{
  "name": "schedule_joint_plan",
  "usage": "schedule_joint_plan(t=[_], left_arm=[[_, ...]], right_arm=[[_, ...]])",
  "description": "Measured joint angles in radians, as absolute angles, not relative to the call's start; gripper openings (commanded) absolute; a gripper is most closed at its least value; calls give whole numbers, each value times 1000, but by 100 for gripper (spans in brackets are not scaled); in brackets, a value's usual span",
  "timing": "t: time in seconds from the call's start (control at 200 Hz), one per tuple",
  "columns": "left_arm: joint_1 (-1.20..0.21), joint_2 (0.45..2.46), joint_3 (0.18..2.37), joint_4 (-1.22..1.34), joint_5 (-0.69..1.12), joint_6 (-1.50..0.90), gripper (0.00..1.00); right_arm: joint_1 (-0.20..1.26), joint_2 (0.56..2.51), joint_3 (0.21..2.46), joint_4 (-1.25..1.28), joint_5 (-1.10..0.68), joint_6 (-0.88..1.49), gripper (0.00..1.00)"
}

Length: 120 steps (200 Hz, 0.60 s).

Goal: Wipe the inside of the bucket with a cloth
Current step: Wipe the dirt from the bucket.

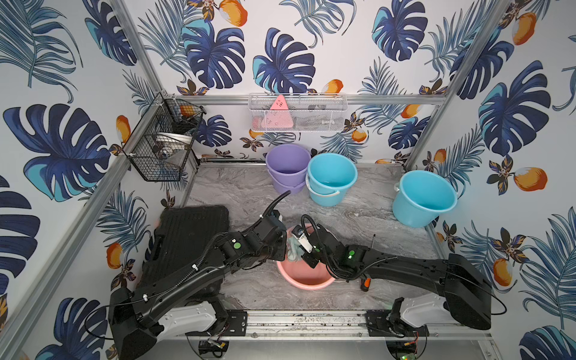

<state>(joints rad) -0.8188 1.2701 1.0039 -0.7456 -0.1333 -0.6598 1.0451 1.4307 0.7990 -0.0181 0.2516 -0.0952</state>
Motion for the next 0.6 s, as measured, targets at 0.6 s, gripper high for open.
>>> schedule_joint_plan(t=[0.6], left_arm=[[-819, 1260, 1008, -729, -135, -660, 0]], right_arm=[[1047, 1458, 785, 27, 236, -38, 0]])
